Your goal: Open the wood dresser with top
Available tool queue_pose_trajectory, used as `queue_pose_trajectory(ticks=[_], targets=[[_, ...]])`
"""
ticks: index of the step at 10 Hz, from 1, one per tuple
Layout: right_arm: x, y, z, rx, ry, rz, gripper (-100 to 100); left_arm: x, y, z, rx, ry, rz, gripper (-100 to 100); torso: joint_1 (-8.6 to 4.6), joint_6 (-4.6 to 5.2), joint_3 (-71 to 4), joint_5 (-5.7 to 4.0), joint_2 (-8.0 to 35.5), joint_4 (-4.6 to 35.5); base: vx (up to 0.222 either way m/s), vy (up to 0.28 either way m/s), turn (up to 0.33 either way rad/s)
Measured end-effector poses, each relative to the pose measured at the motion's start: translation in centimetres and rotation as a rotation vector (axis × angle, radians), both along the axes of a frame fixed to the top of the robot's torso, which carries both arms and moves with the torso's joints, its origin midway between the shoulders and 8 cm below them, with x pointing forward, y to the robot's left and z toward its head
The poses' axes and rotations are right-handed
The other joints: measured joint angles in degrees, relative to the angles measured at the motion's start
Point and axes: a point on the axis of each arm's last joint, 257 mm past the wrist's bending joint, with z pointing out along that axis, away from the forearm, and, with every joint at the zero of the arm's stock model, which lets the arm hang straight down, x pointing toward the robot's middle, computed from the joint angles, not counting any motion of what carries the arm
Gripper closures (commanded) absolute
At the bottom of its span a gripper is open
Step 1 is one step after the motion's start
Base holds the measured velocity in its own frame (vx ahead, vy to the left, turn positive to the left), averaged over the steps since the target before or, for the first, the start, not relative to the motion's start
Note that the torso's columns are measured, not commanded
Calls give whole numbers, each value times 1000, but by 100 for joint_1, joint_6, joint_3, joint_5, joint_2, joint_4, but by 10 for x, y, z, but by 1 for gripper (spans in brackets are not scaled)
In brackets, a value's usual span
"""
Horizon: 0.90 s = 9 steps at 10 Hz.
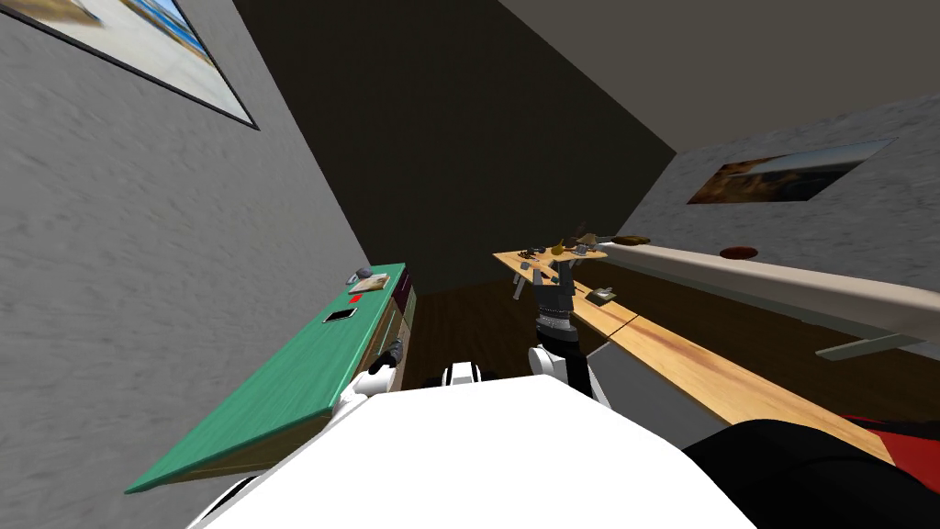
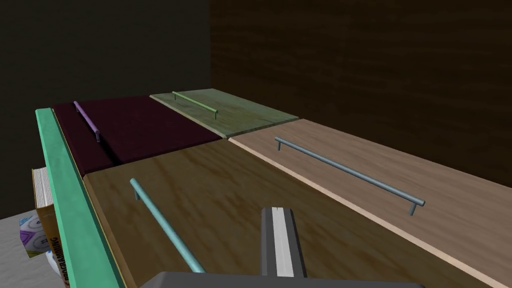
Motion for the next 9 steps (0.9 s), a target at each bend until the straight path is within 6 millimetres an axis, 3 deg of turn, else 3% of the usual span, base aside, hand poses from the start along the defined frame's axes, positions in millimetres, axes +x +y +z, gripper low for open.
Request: queue_pose_trajectory(ticks=[6,9], targets=[[0,0,0,0,0,0,0,14,20,21,3,2,14,-100,-56,2,-13,-14,-22,-6,-92,116,-12],[0,0,0,0,0,0,0,15,21,21,0,6,17,-100,-45,-4,-30,-12,-50,-16,24,33,1]])
